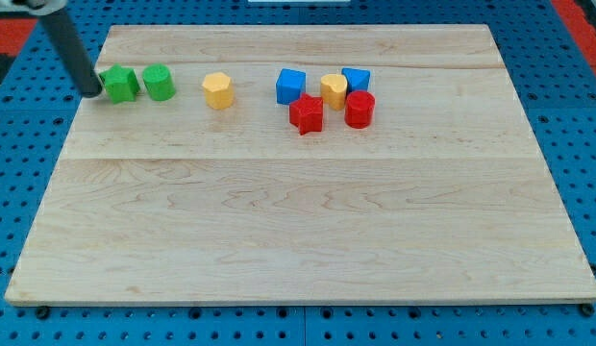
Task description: Push the green star into the green circle
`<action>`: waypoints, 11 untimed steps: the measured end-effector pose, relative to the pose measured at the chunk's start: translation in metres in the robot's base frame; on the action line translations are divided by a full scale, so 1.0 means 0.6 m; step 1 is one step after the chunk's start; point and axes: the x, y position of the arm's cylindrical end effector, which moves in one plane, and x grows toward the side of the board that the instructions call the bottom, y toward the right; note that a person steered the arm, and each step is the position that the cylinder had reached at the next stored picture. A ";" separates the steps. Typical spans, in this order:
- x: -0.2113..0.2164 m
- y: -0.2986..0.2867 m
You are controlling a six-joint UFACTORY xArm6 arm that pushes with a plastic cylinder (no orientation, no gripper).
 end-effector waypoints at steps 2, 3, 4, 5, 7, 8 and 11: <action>-0.014 0.255; -0.017 0.340; -0.017 0.312; -0.017 0.201; -0.051 0.080; -0.075 0.121; -0.064 0.322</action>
